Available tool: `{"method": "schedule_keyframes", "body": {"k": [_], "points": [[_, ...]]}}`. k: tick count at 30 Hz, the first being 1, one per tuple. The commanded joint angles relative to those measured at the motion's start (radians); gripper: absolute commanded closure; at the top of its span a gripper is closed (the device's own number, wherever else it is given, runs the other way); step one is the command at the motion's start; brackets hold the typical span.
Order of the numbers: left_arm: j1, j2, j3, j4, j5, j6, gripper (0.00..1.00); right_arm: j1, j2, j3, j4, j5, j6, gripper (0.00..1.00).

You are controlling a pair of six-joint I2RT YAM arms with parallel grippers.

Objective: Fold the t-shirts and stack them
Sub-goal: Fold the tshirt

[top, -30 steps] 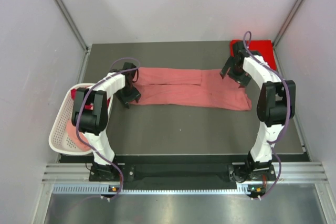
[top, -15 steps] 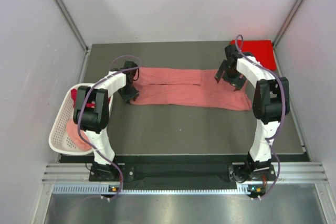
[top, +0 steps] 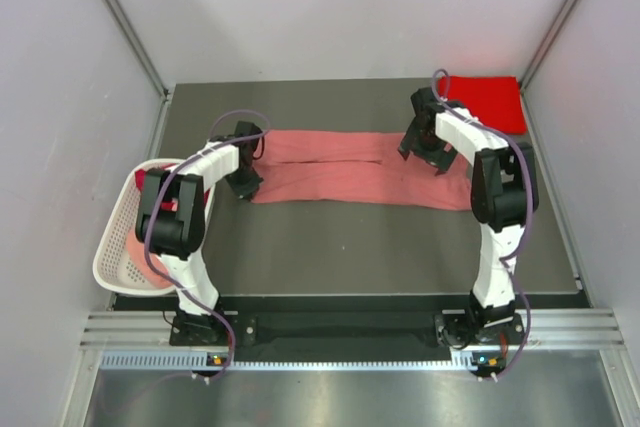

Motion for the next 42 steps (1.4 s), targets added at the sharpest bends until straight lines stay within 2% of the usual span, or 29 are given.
{"method": "schedule_keyframes", "body": {"k": [1, 10, 14, 24, 28, 34, 37, 42], "points": [[-0.01, -0.103, -0.061, -0.036, -0.011, -0.027, 1.0, 0.029, 0.023, 0.02, 0.08, 0.045, 0.002, 0.02], [-0.036, -0.203, -0.153, -0.094, 0.01, -0.069, 1.0, 0.068, 0.124, 0.118, 0.09, 0.04, -0.039, 0.03], [-0.095, -0.254, -0.18, -0.128, 0.013, -0.072, 1.0, 0.092, 0.15, 0.153, 0.092, 0.059, -0.079, 0.03], [-0.38, -0.344, -0.265, -0.178, 0.05, -0.158, 1.0, 0.17, 0.182, 0.164, 0.145, 0.071, -0.135, 0.03], [-0.417, -0.413, -0.374, -0.192, 0.062, -0.198, 1.0, 0.198, 0.216, 0.199, 0.142, 0.063, -0.144, 0.03], [-0.484, -0.61, -0.508, -0.198, 0.098, -0.261, 1.0, 0.264, 0.265, 0.259, 0.17, 0.016, -0.171, 0.03], [-0.538, -0.674, -0.552, -0.194, 0.13, -0.288, 1.0, 0.293, 0.306, 0.3, 0.188, -0.027, -0.175, 0.03], [-0.693, -0.729, -0.589, -0.103, 0.201, -0.317, 1.0, 0.321, 0.352, 0.358, 0.231, -0.063, -0.194, 0.03]]}}
